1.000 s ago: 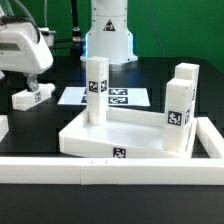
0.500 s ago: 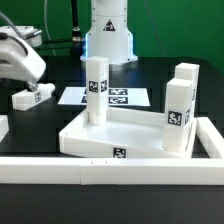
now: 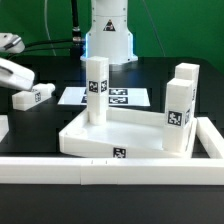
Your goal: Assemble desk
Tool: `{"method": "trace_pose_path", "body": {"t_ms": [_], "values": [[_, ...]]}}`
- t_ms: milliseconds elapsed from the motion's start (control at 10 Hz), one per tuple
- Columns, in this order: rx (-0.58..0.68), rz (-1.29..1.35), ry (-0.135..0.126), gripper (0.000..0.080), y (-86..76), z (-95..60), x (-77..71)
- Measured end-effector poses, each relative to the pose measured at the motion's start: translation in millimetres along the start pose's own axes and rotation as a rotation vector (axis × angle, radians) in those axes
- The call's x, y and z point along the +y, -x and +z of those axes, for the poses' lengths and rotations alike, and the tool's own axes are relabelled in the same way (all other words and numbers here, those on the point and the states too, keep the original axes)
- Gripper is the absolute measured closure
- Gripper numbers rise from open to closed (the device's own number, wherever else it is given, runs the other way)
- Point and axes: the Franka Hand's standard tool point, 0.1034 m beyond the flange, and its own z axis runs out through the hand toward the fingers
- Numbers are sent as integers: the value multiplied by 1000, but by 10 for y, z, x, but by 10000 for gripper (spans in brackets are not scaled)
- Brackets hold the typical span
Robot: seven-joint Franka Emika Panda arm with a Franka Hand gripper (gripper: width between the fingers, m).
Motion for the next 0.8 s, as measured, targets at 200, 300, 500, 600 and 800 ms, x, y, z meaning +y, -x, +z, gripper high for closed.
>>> {"method": "trace_pose_path", "body": {"t_ms": [200,300,500,600,800], "values": [[-93,11,6,151,2,117,49],[-145,9,17,151,-8,131,50],[-130,10,24,151,-91,126,69],[-121,10,26,151,-113,125,74],[-72,-60,40,151,-194,192,63]]}}
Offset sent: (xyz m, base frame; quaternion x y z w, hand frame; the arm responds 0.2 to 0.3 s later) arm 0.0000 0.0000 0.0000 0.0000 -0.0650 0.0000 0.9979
